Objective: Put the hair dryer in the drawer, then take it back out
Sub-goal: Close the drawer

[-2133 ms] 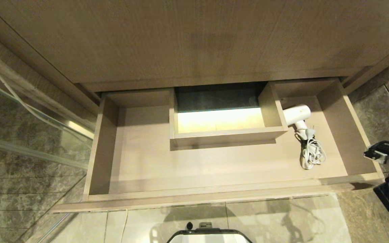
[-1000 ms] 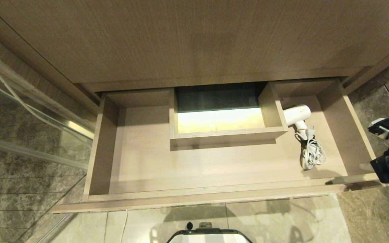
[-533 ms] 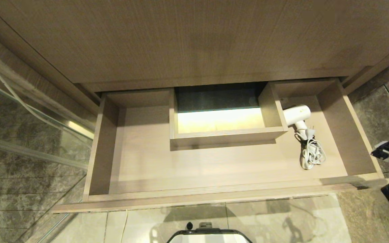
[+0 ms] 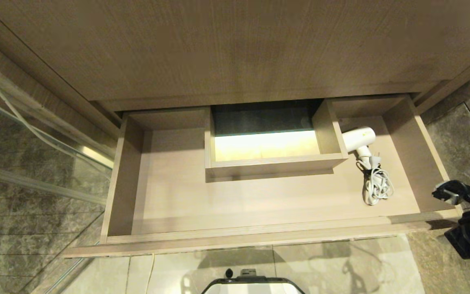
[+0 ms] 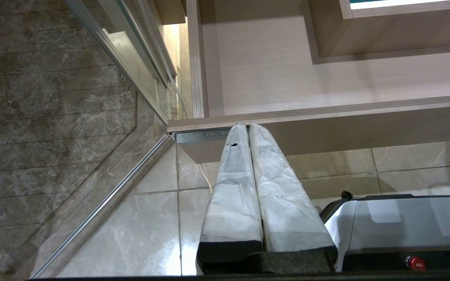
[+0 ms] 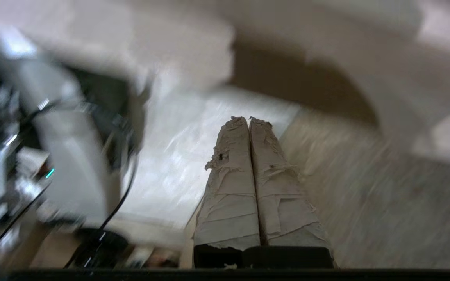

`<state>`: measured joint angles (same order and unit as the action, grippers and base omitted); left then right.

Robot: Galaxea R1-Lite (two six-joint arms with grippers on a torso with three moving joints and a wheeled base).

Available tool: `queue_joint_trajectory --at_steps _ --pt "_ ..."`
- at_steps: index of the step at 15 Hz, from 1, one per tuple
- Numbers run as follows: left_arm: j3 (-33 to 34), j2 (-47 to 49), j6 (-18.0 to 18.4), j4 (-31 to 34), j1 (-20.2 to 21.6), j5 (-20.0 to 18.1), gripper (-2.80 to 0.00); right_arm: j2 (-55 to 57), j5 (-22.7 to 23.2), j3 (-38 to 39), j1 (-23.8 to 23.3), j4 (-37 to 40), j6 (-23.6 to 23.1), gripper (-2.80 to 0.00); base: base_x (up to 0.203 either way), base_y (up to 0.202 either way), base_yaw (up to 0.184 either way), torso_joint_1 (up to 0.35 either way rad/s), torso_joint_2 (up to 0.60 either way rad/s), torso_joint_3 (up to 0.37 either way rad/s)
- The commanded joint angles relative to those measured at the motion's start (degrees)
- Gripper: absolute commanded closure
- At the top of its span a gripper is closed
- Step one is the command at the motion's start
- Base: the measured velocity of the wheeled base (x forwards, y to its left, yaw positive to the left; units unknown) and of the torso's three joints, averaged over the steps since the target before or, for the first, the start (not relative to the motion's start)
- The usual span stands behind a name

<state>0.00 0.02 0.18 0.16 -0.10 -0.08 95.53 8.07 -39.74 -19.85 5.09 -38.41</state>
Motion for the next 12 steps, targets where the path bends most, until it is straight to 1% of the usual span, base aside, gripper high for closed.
queue_joint_trajectory --at_steps 1,3,4,5,6,8,10,11,12 --pt "0.1 0.0 0.0 0.0 0.0 0.0 0.00 4.8 0.1 -0.8 0.1 -4.3 -0.1 0.00 0.000 0.000 0.000 0.000 0.00 0.000" --pt "0.0 0.0 0.0 0.0 0.0 0.0 0.00 4.2 1.5 -2.1 0.0 -5.3 1.1 0.00 0.000 0.000 0.000 0.000 0.00 0.000" --pt "0.1 0.0 0.0 0.0 0.0 0.0 0.00 3.5 4.8 -2.2 0.0 -7.0 2.8 0.00 0.000 0.000 0.000 0.000 0.00 0.000" --pt "0.1 0.0 0.0 0.0 0.0 0.0 0.00 2.4 8.1 -2.4 0.0 -10.1 5.9 0.00 0.000 0.000 0.000 0.000 0.00 0.000" --pt "0.0 0.0 0.0 0.0 0.0 0.0 0.00 1.8 9.5 -2.7 0.1 -13.3 8.4 0.00 0.000 0.000 0.000 0.000 0.00 0.000" --pt "0.0 0.0 0.0 0.0 0.0 0.0 0.00 2.0 9.9 -4.7 0.8 -20.5 13.7 0.00 0.000 0.000 0.000 0.000 0.00 0.000" --pt "0.1 0.0 0.0 0.0 0.0 0.0 0.00 4.2 9.9 -8.7 1.6 -25.6 19.3 0.00 0.000 0.000 0.000 0.000 0.00 0.000" --pt "0.0 0.0 0.0 0.0 0.0 0.0 0.00 5.4 9.9 -10.9 2.2 -28.0 21.5 0.00 0.000 0.000 0.000 0.000 0.00 0.000" --pt "0.0 0.0 0.0 0.0 0.0 0.0 0.00 6.3 9.9 -12.4 2.6 -29.9 22.3 0.00 0.000 0.000 0.000 0.000 0.00 0.000"
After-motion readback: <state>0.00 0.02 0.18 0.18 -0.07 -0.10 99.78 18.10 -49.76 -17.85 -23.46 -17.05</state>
